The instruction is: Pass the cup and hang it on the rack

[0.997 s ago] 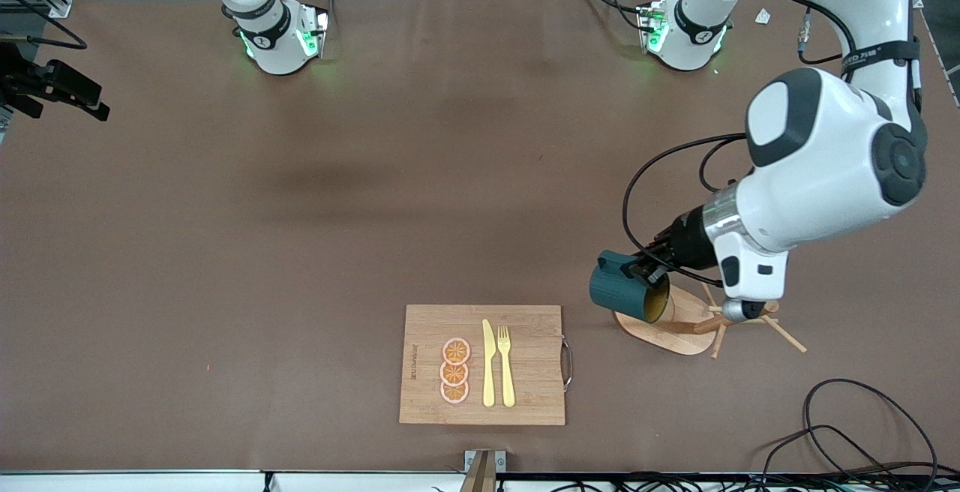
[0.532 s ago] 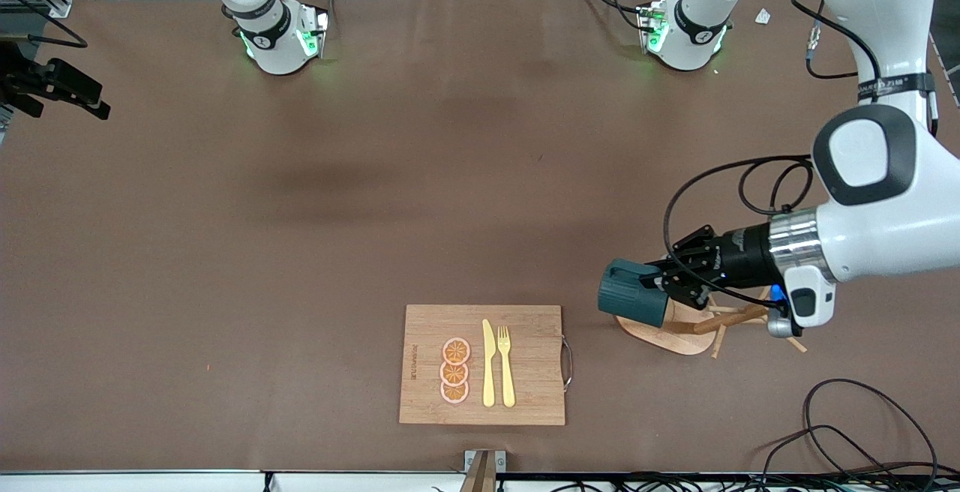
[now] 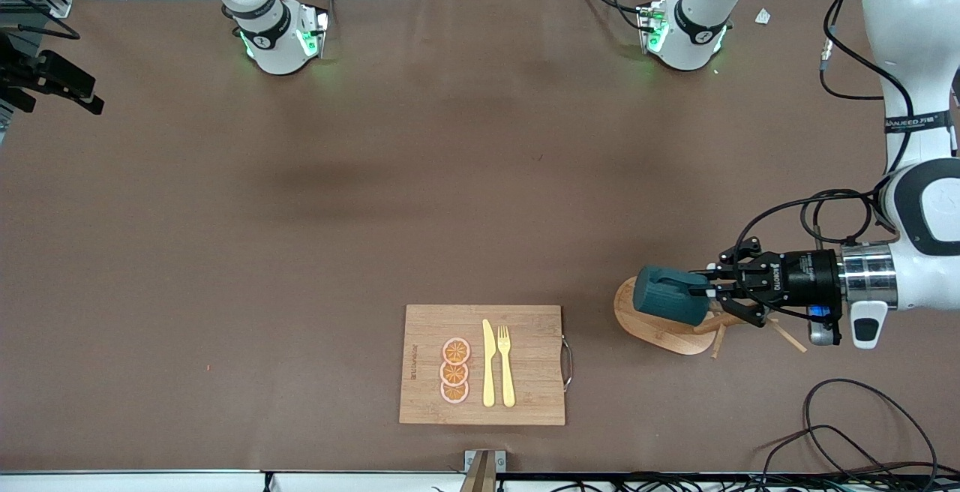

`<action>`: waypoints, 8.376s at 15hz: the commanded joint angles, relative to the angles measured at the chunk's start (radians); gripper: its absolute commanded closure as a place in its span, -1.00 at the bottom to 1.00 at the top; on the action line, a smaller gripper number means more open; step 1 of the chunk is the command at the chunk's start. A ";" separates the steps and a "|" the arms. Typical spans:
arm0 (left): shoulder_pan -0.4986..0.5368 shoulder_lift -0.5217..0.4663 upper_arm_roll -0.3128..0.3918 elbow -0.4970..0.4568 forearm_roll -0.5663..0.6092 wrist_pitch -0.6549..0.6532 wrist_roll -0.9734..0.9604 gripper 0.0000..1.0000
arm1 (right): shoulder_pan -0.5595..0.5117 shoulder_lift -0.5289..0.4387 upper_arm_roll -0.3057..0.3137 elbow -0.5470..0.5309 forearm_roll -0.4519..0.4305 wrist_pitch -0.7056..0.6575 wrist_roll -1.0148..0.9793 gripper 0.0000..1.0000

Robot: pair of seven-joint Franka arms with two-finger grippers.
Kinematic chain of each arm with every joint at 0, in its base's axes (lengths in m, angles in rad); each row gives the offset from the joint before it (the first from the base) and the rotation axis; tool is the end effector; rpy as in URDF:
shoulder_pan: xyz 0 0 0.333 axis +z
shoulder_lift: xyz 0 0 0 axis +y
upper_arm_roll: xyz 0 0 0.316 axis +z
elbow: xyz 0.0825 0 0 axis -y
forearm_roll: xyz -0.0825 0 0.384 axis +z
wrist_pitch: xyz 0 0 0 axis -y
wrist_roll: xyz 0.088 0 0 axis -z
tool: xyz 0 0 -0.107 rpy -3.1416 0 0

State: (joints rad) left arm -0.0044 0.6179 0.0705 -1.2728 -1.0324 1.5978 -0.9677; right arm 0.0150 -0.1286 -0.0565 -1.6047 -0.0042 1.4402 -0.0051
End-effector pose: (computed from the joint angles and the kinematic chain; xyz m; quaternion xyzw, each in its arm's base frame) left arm 0.7140 -0.0555 0.4179 0.7166 0.5014 -0.3187 0.3654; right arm 0.4994 -0.0234 0.6652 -0.9997 0.0181 0.0180 0.0019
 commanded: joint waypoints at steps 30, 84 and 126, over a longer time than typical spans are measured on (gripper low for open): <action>0.136 0.086 -0.008 0.006 -0.104 -0.055 0.020 0.67 | -0.023 -0.016 0.011 -0.014 0.018 -0.021 -0.049 -1.00; -0.221 -0.257 0.002 0.023 1.086 -0.024 0.395 -1.00 | -0.018 -0.016 0.012 -0.018 0.012 -0.015 -0.050 -1.00; 0.027 -0.715 -0.163 -0.364 1.071 -0.082 0.914 -1.00 | -0.015 -0.016 0.014 -0.018 0.009 -0.012 -0.052 -1.00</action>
State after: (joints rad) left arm 0.0185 -0.0720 -0.0803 -1.6081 0.0406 1.5065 -0.0544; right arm 0.0127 -0.1285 -0.0526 -1.6086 0.0002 1.4225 -0.0467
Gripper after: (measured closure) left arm 0.000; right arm 0.000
